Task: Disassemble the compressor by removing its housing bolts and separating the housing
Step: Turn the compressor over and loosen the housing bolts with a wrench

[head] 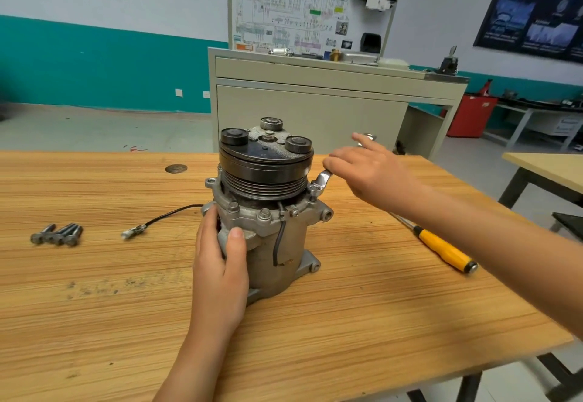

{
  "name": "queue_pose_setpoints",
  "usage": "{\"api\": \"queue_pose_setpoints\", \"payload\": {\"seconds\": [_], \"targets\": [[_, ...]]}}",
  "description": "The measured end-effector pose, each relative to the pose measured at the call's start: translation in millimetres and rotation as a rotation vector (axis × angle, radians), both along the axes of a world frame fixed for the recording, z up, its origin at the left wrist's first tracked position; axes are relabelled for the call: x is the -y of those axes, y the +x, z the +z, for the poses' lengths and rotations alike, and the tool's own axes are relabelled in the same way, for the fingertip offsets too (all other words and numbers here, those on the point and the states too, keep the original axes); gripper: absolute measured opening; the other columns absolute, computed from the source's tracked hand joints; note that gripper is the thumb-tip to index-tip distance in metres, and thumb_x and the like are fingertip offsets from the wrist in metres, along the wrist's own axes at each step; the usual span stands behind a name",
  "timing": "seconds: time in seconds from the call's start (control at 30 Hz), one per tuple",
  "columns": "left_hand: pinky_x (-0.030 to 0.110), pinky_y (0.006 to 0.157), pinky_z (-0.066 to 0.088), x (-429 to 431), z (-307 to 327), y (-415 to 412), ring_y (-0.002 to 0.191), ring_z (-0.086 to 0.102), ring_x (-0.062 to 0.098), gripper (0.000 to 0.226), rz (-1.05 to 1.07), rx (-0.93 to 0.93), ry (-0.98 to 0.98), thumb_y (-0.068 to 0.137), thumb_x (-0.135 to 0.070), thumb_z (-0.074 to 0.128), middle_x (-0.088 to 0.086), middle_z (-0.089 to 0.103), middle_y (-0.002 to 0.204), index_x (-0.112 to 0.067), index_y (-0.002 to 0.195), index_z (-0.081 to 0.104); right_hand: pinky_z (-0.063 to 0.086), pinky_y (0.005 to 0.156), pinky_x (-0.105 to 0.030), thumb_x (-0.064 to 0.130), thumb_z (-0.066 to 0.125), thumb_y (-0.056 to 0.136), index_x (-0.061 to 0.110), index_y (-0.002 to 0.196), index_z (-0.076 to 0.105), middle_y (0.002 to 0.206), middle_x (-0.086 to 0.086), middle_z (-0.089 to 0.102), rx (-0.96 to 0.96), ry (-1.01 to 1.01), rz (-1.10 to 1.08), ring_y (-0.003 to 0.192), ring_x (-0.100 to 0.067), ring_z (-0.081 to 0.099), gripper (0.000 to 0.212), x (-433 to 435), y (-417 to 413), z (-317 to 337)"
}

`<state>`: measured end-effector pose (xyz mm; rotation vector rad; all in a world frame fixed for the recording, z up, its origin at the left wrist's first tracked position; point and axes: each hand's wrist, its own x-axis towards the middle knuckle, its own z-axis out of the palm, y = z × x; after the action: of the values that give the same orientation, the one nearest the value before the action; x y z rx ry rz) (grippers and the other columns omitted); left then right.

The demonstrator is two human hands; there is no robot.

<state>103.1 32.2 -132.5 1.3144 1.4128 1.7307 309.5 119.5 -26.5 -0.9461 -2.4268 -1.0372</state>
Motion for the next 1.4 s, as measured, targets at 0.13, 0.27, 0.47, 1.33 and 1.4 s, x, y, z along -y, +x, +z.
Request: {"api": "queue_pose_setpoints", "payload": {"seconds": [0.13, 0.27, 0.47, 1.33, 1.4], "targets": [[0.022, 0.106, 0.023, -1, 0, 0, 0.134, 0.027, 0.001, 0.07, 0.002, 0.001, 0.001, 0.081, -0.051, 0.032, -0.012, 0.033, 0.148, -0.028, 0.146, 0.027, 0.04, 0.09, -0.059, -0.015, 0.057, 0.076, -0.005, 0.085, 0.069, 0.089, -0.017, 0.07, -0.335, 0.108, 0.121, 0.081, -0.028, 0.069, 0.018, -16, -30, -31], [0.033, 0.113, 0.024, -1, -1, 0, 0.137, 0.026, 0.004, 0.071, 0.001, -0.006, -0.005, 0.081, -0.051, 0.031, -0.01, 0.032, 0.15, -0.026, 0.147, 0.027, 0.05, 0.081, -0.043, -0.001, 0.051, 0.09, -0.003, 0.107, 0.062, 0.088, -0.013, 0.069, -0.935, -0.183, 0.131, 0.08, -0.031, 0.066, 0.021, 11, -37, -34], [0.036, 0.114, 0.025, 1, -1, 1, 0.137, 0.027, 0.006, 0.071, 0.005, -0.007, -0.007, 0.082, -0.049, 0.03, -0.008, 0.032, 0.15, -0.023, 0.147, 0.027, 0.034, 0.046, -0.029, 0.02, 0.04, 0.095, 0.019, 0.142, 0.031, 0.073, -0.003, 0.06, -0.562, -0.166, -0.239, 0.055, -0.023, 0.052, 0.047, 100, -21, -4], [0.008, 0.097, 0.02, -3, -1, 0, 0.126, 0.025, -0.009, 0.068, 0.0, -0.02, 0.028, 0.082, -0.049, 0.032, -0.019, 0.032, 0.141, -0.025, 0.146, 0.028, 0.014, 0.037, -0.022, -0.003, 0.058, 0.081, 0.005, 0.142, 0.024, 0.071, -0.007, 0.044, 0.171, -0.212, -0.48, 0.051, -0.017, 0.036, 0.07, 90, -15, 7], [0.017, 0.103, 0.022, -3, -2, 0, 0.132, 0.025, -0.002, 0.069, 0.001, -0.018, 0.021, 0.082, -0.05, 0.031, -0.015, 0.032, 0.146, -0.025, 0.146, 0.028, 0.026, 0.036, -0.019, -0.013, 0.074, 0.061, 0.001, 0.116, 0.06, 0.064, -0.013, 0.058, 0.04, -0.104, -0.253, 0.045, -0.023, 0.049, 0.059, 68, 4, 4]]}}
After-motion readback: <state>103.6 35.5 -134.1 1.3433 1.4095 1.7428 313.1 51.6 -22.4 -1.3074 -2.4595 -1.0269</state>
